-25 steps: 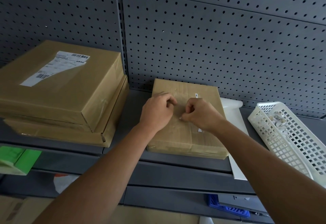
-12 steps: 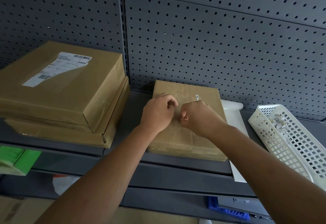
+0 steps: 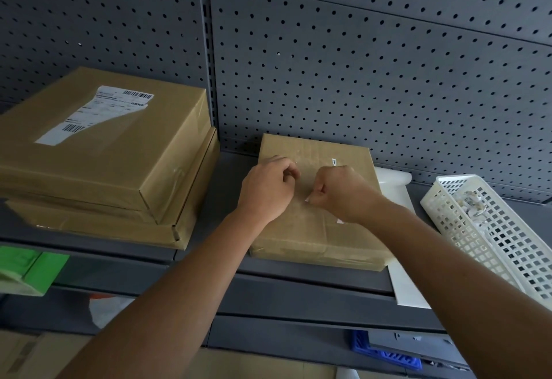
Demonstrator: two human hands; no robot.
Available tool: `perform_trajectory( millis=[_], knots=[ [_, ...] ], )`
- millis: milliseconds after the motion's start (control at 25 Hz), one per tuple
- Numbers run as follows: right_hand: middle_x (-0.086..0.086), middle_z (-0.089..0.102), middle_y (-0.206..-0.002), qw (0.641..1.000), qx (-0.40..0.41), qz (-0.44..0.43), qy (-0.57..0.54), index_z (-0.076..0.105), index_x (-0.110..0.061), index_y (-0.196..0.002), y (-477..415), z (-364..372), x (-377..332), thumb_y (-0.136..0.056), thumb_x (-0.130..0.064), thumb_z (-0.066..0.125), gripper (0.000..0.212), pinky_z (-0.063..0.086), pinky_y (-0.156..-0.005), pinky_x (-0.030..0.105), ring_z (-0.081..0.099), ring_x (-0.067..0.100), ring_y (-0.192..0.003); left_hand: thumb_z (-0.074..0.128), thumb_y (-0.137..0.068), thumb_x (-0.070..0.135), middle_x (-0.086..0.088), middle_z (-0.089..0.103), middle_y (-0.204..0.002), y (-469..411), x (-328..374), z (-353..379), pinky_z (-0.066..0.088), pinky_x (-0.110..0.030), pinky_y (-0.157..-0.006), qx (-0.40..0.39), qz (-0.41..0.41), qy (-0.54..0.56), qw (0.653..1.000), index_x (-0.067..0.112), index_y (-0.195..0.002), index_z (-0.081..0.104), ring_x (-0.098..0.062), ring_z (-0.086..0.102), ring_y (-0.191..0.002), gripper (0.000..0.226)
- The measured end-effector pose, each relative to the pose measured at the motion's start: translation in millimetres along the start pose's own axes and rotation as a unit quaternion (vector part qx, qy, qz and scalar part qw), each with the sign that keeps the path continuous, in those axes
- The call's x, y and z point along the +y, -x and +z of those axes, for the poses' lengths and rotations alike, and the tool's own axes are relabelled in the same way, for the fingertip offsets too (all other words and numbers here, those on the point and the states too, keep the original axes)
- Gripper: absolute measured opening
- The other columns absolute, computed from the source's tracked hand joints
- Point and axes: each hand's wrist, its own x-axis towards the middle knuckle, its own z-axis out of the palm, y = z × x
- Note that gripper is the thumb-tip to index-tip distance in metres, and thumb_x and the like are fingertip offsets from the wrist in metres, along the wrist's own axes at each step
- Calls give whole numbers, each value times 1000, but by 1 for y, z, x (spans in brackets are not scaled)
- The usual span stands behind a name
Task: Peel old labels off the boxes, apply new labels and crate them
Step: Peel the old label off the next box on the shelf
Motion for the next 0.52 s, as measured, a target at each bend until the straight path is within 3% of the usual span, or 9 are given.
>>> perform_trajectory(
  millis=[80,160,320,520],
  knots=[
    [-3,64,-83,995,5,12,-98,67,-15,-88,2,-3,9,-85,-28,71,14,43,-58,18,60,13,-75,50,-92,9,18,67,-105,0,0,0,52,-29,-81,2,-1,2,1000,29,-91,70,-2,61,-91,29],
    [-4,66,-86,994,-7,-7,-105,68,-18,-88,4,1,8,-86,-27,68,9,50,-65,21,62,14,-81,50,-91,9,19,67,-105,0,-1,-1,51,-28,-82,3,-1,-3,1000,30,-91,70,-1,60,-91,29],
    [0,67,-94,999,-4,-26,-18,68,-16,-95,1,8,-2,-90,-24,61,12,55,-84,33,63,16,-88,49,-92,9,19,67,-103,1,2,0,49,-25,-81,0,-6,-9,1000,30,-89,69,0,59,-90,29],
    [4,60,-86,990,1,-55,132,56,-13,-84,-4,12,-16,-91,-22,58,12,53,-72,33,61,22,-77,49,-91,8,18,67,-102,0,2,0,49,-28,-82,-2,-8,-5,1000,30,-86,68,-2,59,-94,29]
  ],
)
